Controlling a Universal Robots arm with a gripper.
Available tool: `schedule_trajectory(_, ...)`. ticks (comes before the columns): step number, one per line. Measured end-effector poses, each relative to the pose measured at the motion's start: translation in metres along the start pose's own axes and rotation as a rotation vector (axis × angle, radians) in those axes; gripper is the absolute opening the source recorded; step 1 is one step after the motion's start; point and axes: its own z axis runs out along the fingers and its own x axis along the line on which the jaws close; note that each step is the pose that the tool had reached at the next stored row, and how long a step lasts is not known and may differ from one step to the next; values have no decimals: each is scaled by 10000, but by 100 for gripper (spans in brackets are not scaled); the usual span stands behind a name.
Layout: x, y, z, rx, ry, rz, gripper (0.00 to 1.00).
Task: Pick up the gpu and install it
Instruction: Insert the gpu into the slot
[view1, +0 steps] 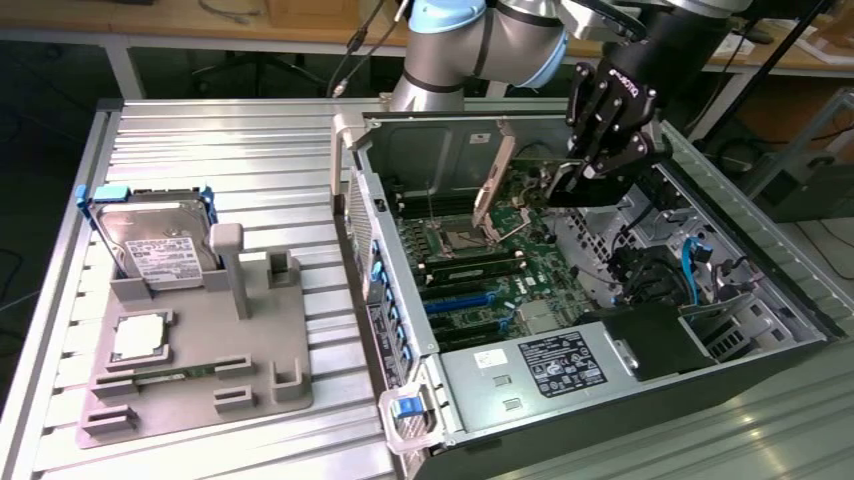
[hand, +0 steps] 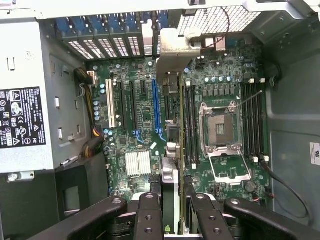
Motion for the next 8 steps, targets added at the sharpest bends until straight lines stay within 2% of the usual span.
schedule_trajectory(8,1,-3,65,1,0,0,27)
